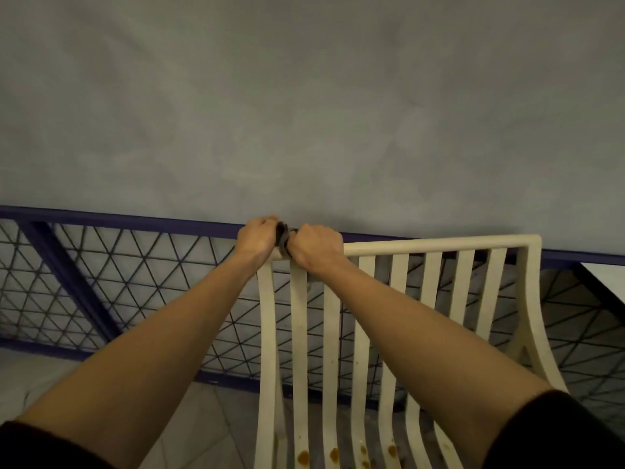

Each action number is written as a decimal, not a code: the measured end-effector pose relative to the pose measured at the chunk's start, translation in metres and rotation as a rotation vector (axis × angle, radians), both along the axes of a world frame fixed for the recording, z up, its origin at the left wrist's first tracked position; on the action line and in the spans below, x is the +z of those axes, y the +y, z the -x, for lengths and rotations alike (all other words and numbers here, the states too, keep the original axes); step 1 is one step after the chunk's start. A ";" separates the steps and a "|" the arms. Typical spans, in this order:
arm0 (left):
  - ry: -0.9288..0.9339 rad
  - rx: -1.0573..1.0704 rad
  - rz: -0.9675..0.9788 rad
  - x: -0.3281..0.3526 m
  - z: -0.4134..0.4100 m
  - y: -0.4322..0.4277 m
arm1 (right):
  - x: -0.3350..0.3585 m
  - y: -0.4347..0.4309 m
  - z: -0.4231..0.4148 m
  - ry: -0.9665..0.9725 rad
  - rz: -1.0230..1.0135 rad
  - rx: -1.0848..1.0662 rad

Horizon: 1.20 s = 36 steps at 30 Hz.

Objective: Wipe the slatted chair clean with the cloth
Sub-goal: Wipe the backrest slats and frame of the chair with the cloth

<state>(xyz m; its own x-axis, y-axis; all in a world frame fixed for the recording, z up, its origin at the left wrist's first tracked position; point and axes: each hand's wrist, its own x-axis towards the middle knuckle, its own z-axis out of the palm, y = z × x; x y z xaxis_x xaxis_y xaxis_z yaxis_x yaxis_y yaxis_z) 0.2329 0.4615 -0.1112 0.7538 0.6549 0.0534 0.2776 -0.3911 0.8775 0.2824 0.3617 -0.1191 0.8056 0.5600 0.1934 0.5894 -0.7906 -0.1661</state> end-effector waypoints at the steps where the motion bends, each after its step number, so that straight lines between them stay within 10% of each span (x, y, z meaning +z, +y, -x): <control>1: -0.011 0.006 0.018 0.000 -0.004 0.000 | -0.004 0.001 0.001 -0.086 0.042 0.042; 6: -0.051 0.057 -0.006 -0.019 -0.014 -0.005 | -0.034 -0.037 0.000 -0.288 -0.175 0.336; 13: -0.063 -0.069 0.073 -0.017 -0.023 0.002 | 0.013 -0.035 -0.008 0.445 -0.578 0.166; 18: -0.138 -0.072 -0.066 -0.012 -0.031 0.001 | -0.006 0.004 -0.003 -0.060 -0.041 0.055; 22: -0.036 -0.020 -0.538 -0.031 -0.025 -0.013 | -0.028 -0.039 -0.011 -0.385 -0.095 0.209; 25: -0.042 0.054 -0.935 -0.045 -0.017 -0.024 | -0.022 -0.041 -0.035 -0.270 0.051 0.067; 29: -0.064 0.111 -1.007 -0.052 -0.022 -0.026 | -0.003 -0.020 -0.043 0.114 -0.021 -0.051; 33: -0.087 0.120 -1.048 -0.056 -0.022 -0.025 | -0.040 -0.048 -0.016 -0.510 -0.154 0.135; 36: -0.112 0.113 -1.038 -0.057 -0.024 -0.027 | -0.034 -0.052 -0.022 -0.472 -0.057 0.161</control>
<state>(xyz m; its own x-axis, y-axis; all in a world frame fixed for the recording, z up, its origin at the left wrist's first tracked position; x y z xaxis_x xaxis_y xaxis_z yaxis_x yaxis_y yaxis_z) 0.2570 0.4343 -0.1683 0.6475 0.3136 0.6945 0.2975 -0.9431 0.1486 0.3045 0.3102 -0.1533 0.5269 0.6481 0.5499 0.7243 -0.6809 0.1084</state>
